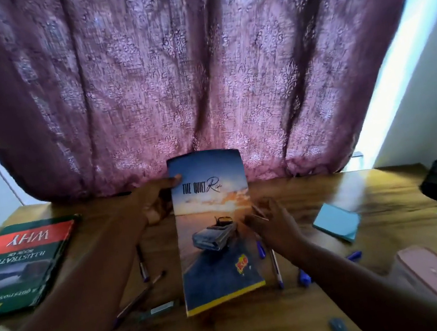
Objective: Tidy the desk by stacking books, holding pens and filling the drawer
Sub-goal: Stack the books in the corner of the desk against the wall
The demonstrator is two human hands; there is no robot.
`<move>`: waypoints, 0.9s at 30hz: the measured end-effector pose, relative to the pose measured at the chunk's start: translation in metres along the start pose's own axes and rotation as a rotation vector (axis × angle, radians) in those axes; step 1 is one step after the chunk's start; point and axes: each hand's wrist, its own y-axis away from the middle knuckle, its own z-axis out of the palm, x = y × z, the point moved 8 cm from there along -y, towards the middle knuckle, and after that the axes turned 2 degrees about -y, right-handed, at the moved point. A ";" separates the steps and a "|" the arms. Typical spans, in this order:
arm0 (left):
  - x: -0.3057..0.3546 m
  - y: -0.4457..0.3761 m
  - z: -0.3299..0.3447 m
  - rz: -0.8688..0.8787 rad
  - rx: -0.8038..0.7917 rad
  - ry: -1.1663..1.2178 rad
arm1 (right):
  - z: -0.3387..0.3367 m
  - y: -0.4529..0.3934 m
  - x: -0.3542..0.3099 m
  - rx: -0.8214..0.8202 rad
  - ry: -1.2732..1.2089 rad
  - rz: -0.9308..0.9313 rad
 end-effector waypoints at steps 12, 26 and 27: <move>0.023 -0.006 0.234 0.094 -0.250 0.059 | -0.202 0.042 0.015 -0.001 -0.547 0.300; -0.202 -0.050 0.591 -0.200 -0.248 -0.297 | -0.604 0.139 0.150 0.387 0.006 0.433; -0.219 -0.054 0.601 -0.221 -0.247 -0.320 | -0.612 0.140 0.162 0.378 0.099 0.461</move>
